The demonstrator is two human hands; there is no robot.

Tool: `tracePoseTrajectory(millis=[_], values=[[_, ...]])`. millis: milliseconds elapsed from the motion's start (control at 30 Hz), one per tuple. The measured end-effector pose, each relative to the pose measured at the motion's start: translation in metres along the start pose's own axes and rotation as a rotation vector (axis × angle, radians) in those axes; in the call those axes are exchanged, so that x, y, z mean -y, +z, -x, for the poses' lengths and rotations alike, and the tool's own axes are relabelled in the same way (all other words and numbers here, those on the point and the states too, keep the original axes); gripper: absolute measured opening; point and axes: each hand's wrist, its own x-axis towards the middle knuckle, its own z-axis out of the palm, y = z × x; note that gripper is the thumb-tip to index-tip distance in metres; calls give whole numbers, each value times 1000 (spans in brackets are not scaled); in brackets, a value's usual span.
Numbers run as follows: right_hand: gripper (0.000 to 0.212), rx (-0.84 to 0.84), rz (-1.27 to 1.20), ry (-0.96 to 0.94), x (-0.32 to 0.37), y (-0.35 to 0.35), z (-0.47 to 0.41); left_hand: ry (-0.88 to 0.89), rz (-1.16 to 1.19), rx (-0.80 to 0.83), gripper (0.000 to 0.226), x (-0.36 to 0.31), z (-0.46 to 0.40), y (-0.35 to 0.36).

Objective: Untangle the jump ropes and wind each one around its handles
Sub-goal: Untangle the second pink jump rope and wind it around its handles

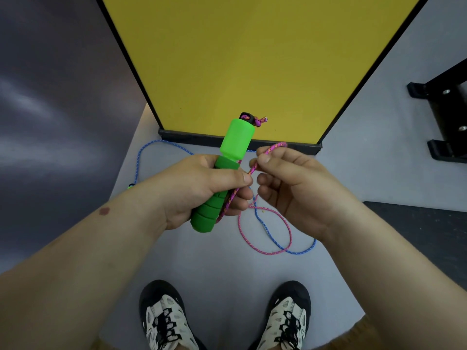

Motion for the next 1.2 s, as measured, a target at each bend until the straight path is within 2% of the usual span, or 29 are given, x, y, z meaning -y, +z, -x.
tracePoseTrajectory(millis=[100, 333, 500, 567, 733, 800, 1067, 1200], values=[[9, 18, 55, -1, -2, 3, 1, 2, -3, -5, 10, 0, 0, 0], [6, -209, -35, -129, 8, -7, -5, 6, -21, 0, 8, 1, -1, -1], [5, -284, -99, -154, 12, -10, -6, 5, -17, 13, 7, 1, -2, -2], [4, -248, -100, -129, 12, -10, -5, 14, -31, 17, 7, 1, -1, -1], [9, -9, 52, -19, 5, -3, 0, 26, -27, 12, 11, 1, -2, -1], [10, 14, 91, -16, 3, -1, 2, 23, -26, 9, 10, 2, -2, -1], [6, -256, -79, -158, 13, -10, -5, 22, -75, -2, 9, 2, -2, -3], [4, -299, -126, -152, 15, -13, -6, 18, -69, 1, 10, 4, -4, -4]])
